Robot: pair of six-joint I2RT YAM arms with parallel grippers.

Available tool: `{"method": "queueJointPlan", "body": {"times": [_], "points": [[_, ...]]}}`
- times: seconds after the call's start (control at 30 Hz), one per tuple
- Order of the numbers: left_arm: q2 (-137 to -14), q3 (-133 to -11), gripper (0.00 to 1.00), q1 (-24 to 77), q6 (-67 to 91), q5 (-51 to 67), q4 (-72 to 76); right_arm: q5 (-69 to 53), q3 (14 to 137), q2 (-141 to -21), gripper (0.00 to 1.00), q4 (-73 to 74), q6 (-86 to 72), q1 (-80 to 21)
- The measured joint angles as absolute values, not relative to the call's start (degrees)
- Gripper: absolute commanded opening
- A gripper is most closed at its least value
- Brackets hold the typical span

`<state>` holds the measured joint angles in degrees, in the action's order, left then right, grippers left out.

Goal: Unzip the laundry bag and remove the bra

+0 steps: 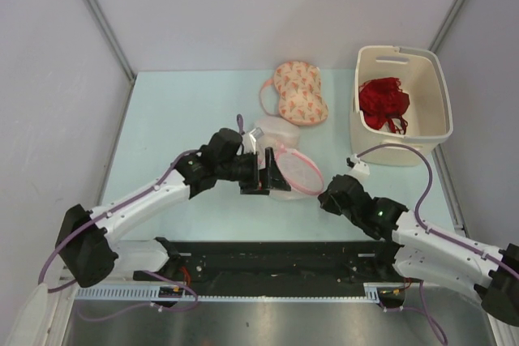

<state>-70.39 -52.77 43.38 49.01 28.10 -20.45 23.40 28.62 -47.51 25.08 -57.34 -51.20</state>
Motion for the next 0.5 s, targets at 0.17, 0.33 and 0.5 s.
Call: {"method": "queueJointPlan", "body": {"times": [0.17, 0.33, 0.5], "points": [[-71.46, -50.98, 1.0, 46.65, 55.46, 24.49, -15.68, 25.5, 29.23, -48.93, 0.0, 25.08, -58.63, -52.88], [-79.35, -51.11, 1.0, 46.76, 59.44, 21.32, -10.96, 26.61, 30.04, -48.9, 0.0, 25.04, -58.96, -53.84], [-84.77, -51.11, 0.94, 47.4, 62.17, 20.03, -7.53, 27.14, 30.11, -49.01, 0.0, 25.1, -59.44, -54.57]]}}
